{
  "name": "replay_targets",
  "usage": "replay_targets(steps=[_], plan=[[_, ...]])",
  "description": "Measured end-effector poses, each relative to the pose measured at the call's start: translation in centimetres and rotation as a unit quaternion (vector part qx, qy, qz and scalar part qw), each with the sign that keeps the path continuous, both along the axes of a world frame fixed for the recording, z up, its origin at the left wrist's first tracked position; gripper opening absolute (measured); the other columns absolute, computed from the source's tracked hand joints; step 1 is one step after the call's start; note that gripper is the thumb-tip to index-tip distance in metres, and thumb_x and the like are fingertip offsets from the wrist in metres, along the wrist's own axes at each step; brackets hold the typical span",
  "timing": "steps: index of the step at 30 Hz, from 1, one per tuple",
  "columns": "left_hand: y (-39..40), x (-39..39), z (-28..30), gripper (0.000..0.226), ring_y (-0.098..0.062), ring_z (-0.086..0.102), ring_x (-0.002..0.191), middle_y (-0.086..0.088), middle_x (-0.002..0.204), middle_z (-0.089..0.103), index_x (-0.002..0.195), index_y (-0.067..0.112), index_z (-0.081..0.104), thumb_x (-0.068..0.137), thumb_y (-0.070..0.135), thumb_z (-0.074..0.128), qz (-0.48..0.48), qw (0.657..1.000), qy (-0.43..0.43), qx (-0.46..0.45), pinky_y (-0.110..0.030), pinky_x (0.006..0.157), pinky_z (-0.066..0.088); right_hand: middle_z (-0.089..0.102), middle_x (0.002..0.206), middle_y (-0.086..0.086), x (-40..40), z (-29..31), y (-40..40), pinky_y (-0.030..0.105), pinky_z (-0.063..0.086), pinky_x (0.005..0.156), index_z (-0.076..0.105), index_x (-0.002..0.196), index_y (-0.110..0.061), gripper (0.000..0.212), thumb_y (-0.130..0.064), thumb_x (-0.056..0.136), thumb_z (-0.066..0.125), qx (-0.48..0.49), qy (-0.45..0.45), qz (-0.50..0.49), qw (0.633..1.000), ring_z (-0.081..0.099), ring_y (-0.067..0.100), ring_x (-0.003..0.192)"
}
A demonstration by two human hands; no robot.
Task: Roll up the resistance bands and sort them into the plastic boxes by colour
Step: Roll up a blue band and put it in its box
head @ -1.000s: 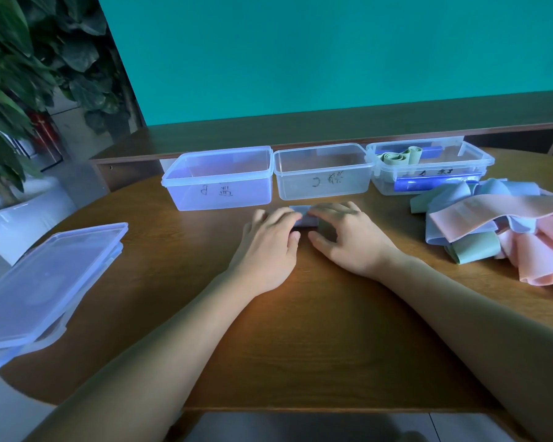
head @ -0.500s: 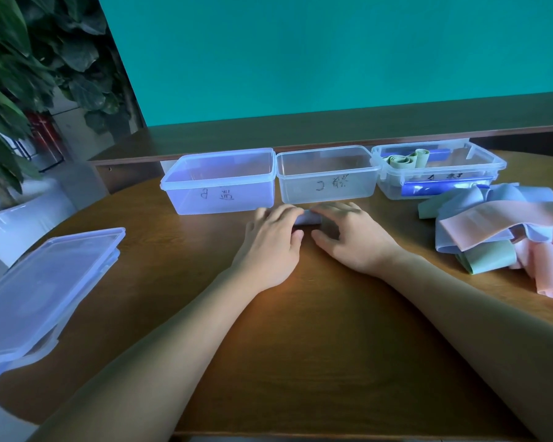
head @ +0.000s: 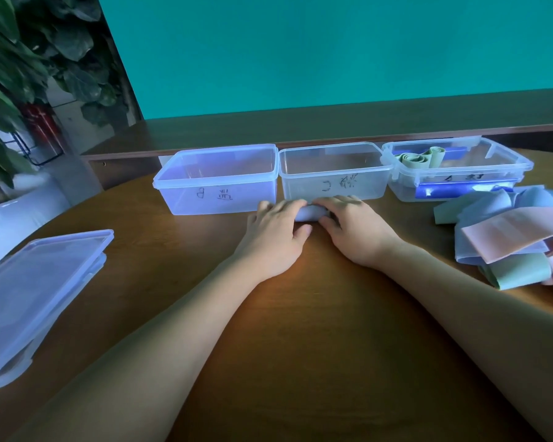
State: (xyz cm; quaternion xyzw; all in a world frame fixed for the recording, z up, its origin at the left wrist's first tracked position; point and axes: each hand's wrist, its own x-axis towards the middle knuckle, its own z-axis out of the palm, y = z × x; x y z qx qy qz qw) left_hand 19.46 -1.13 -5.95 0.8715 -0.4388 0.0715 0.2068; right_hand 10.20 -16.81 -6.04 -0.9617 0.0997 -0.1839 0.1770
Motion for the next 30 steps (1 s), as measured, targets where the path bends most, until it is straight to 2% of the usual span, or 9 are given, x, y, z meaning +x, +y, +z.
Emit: replay_targets(steps=[5, 9, 15, 18, 20, 23, 25, 27, 30], plan=[[0.0, 0.1, 0.2, 0.042, -0.021, 0.043, 0.12, 0.002, 0.121, 0.064, 0.135, 0.026, 0.054, 0.097, 0.041, 0.06, 0.013, 0.998, 0.016, -0.067, -0.043, 0.096, 0.041, 0.061, 0.116, 0.002, -0.4, 0.3, 0.3, 0.041, 0.047, 0.096, 0.049, 0.139, -0.021, 0.035, -0.024, 0.104, 0.051, 0.032, -0.024, 0.016, 0.999, 0.056, 0.021, 0.109], [0.2, -0.2, 0.4, 0.034, -0.023, 0.054, 0.107, -0.001, 0.108, 0.064, 0.128, 0.027, 0.059, 0.096, 0.038, 0.063, 0.023, 0.997, -0.005, -0.08, -0.039, 0.087, 0.047, 0.061, 0.118, 0.004, -0.8, 0.5, 0.4, 0.035, 0.049, 0.092, 0.049, 0.131, -0.022, 0.029, -0.026, 0.103, 0.053, 0.057, -0.022, 0.033, 0.998, 0.057, 0.016, 0.099], [1.4, -1.4, 1.2, 0.038, -0.024, 0.056, 0.109, -0.006, 0.117, 0.06, 0.137, 0.02, 0.054, 0.101, 0.031, 0.057, 0.015, 0.993, -0.006, -0.117, -0.04, 0.092, 0.049, 0.067, 0.114, -0.007, -2.2, 1.5, 1.7, 0.016, 0.052, 0.084, 0.058, 0.134, -0.023, 0.038, -0.032, 0.097, 0.064, 0.148, -0.089, 0.042, 0.984, 0.068, 0.005, 0.092], [2.7, -1.3, 1.5, 0.037, -0.021, 0.056, 0.108, -0.004, 0.119, 0.054, 0.139, 0.021, 0.052, 0.103, 0.031, 0.052, 0.013, 0.987, 0.045, -0.154, -0.034, 0.092, 0.047, 0.069, 0.109, -0.014, -2.0, 2.2, 2.9, 0.006, 0.048, 0.084, 0.063, 0.133, -0.023, 0.038, -0.03, 0.095, 0.068, 0.171, -0.117, 0.046, 0.977, 0.066, -0.001, 0.094], [3.8, -0.8, 1.7, 0.032, -0.019, 0.054, 0.106, 0.001, 0.117, 0.051, 0.135, 0.024, 0.052, 0.104, 0.031, 0.05, 0.006, 0.98, 0.073, -0.186, -0.031, 0.091, 0.046, 0.071, 0.105, -0.018, -1.5, 3.2, 3.7, 0.011, 0.05, 0.088, 0.067, 0.127, -0.022, 0.035, -0.03, 0.093, 0.07, 0.2, -0.135, 0.05, 0.969, 0.067, -0.001, 0.094], [5.7, 0.3, 2.3, 0.027, -0.011, 0.047, 0.11, 0.017, 0.107, 0.05, 0.132, 0.025, 0.053, 0.105, 0.027, 0.048, -0.017, 0.967, 0.072, -0.244, -0.021, 0.088, 0.041, 0.075, 0.105, -0.009, 0.1, 5.2, 5.2, 0.026, 0.053, 0.094, 0.072, 0.12, -0.017, 0.034, -0.03, 0.089, 0.073, 0.226, -0.155, 0.093, 0.957, 0.07, 0.006, 0.098], [6.8, 1.2, 2.8, 0.032, -0.005, 0.045, 0.11, 0.027, 0.106, 0.046, 0.137, 0.027, 0.051, 0.106, 0.026, 0.046, -0.006, 0.959, 0.066, -0.277, -0.012, 0.087, 0.036, 0.075, 0.1, -0.01, 1.7, 6.8, 6.4, 0.019, 0.053, 0.091, 0.072, 0.11, -0.018, 0.025, -0.027, 0.087, 0.074, 0.218, -0.169, 0.13, 0.952, 0.071, 0.003, 0.095], [7.6, 2.2, 3.3, 0.036, -0.002, 0.046, 0.113, 0.019, 0.118, 0.05, 0.141, 0.026, 0.049, 0.106, 0.03, 0.044, 0.025, 0.949, 0.058, -0.308, -0.006, 0.087, 0.036, 0.073, 0.095, -0.018, 3.4, 8.5, 7.3, 0.012, 0.051, 0.085, 0.072, 0.104, -0.022, 0.017, -0.019, 0.087, 0.075, 0.202, -0.174, 0.155, 0.951, 0.07, -0.004, 0.09], [8.5, 3.7, 4.0, 0.043, -0.007, 0.054, 0.111, 0.004, 0.131, 0.054, 0.141, 0.025, 0.048, 0.103, 0.041, 0.04, 0.075, 0.928, 0.063, -0.359, 0.0, 0.078, 0.04, 0.076, 0.099, -0.008, 6.4, 10.4, 8.2, 0.012, 0.051, 0.085, 0.077, 0.107, -0.011, 0.022, -0.021, 0.087, 0.077, 0.183, -0.172, 0.166, 0.954, 0.07, -0.002, 0.092]])
